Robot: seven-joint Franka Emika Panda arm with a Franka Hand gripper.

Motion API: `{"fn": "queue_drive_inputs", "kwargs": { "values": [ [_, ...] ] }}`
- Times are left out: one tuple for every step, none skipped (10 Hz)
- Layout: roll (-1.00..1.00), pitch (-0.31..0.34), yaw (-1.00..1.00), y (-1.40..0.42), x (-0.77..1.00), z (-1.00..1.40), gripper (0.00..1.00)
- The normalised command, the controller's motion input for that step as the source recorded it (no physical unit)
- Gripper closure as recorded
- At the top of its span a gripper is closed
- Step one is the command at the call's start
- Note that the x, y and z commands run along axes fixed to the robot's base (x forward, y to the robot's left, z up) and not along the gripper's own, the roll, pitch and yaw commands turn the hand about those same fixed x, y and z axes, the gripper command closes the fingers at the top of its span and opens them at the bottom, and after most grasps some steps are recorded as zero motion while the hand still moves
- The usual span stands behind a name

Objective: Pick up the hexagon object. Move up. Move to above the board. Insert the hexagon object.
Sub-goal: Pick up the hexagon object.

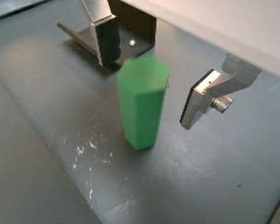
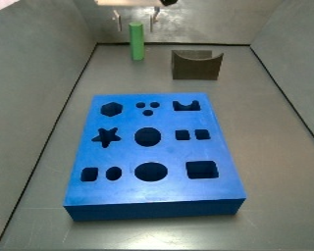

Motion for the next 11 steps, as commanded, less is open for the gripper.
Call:
{"fn": "queue_drive_inputs", "kwargs": {
  "values": [
    [-0.07, -0.200, 0.00, 0.16, -0.20, -0.37, 0.00],
    [-0.07, -0.037, 0.00, 0.03, 0.00, 0.00, 0.00],
    [-0.03, 0.000, 0.00, 0.04, 0.00, -0.03, 0.00],
    [-0.28, -0.169, 0.14, 0.20, -0.13, -0.12, 0.00],
    [0.03, 0.000, 0.00, -0.03, 0.00, 0.00, 0.00],
    [0.18, 0.000, 0.03, -0.24, 0.04, -0.17, 0.00],
    [0.11, -0.054, 0.02, -0.23, 0.00, -0.34, 0.00],
    [0.00, 0.000, 0.00, 0.00, 0.00, 0.00, 1.00],
    [0.00, -0.006, 0.00, 0.00, 0.00, 0.00, 1.00],
    [0.00, 0.000, 0.00, 0.00, 0.00, 0.00, 1.00],
    [0.00, 0.000, 0.00, 0.00, 0.00, 0.00, 1.00]
  ]
}}
